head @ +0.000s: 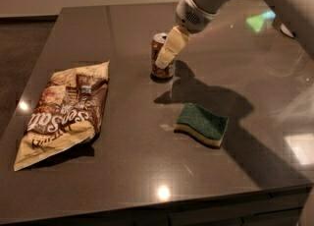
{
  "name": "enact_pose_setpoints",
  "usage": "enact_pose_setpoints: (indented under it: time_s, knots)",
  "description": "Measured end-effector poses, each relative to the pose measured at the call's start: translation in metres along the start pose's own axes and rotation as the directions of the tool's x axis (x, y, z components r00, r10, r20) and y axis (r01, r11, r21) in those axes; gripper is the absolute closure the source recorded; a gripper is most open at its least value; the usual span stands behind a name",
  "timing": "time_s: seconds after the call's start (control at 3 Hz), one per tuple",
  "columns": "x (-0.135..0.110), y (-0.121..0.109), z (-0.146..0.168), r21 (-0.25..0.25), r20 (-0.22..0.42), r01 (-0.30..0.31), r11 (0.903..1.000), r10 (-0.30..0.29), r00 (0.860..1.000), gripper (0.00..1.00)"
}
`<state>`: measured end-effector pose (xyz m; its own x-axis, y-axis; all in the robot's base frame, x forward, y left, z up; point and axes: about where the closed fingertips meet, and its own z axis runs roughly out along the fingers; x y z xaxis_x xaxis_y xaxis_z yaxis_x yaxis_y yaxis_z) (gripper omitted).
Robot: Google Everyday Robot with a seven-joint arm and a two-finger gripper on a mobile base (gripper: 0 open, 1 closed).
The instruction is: Move orange can near brown chip bag
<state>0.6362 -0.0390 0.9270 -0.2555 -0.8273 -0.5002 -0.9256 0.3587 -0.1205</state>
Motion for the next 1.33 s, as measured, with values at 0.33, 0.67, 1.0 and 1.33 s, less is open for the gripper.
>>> enact_pose_setpoints:
  time_s: [0.33,0.67,1.0,1.33]
  knots:
    - [-0.0015,-0.001,0.0094,-0.017,0.01,-0.014,0.9998,0.014,1.0,0.0]
    - [-0.001,-0.0011,0.0123,-0.03,0.024,-0.025,0.9992,0.025,0.999,0.18]
    - [-0.0035,0.0009,0.0116,-0.044,0.042,-0.024,0.9987,0.026,0.999,0.41]
    - [-0.0089,0.0048,0.0108,-0.061,0.065,-0.012,0.9981,0.016,0.998,0.64]
